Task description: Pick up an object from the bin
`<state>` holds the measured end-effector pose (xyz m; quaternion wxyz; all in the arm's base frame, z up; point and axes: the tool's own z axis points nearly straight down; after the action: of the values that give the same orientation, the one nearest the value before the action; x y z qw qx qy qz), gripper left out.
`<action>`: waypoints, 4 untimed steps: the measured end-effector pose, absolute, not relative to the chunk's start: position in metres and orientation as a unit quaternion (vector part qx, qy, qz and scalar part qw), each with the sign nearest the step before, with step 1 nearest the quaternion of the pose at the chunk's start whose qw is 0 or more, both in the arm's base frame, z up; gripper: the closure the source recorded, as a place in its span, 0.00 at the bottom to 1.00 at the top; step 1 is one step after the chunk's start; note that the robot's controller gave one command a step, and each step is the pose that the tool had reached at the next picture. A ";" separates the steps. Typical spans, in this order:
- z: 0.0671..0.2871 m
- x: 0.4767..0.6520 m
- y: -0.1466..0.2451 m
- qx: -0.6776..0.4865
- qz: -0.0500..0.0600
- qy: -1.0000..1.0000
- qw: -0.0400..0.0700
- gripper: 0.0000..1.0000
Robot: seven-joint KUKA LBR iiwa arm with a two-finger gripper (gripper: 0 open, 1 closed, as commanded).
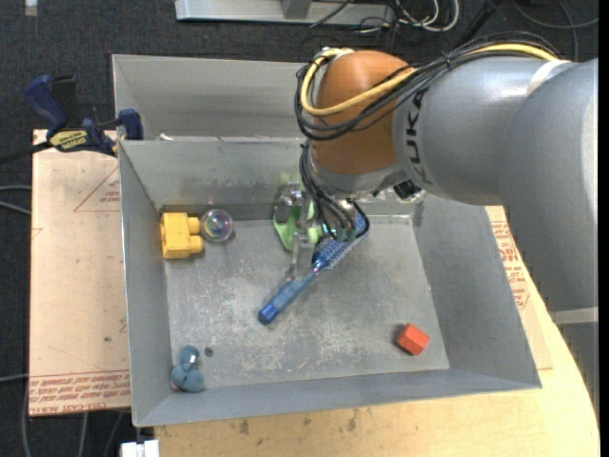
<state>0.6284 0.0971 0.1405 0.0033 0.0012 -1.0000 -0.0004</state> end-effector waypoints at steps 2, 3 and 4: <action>0.070 0.558 0.067 0.067 -0.001 -0.998 -0.001 1.00; 0.192 0.557 0.080 0.076 -0.001 -0.997 -0.005 1.00; 0.187 0.555 0.079 0.076 -0.001 -0.997 -0.001 0.00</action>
Offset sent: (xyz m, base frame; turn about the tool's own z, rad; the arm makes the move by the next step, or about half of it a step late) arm -0.0717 -0.0304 -0.0705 -0.1337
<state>0.5551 0.0792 0.1873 -0.0013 0.0758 -0.9971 -0.0007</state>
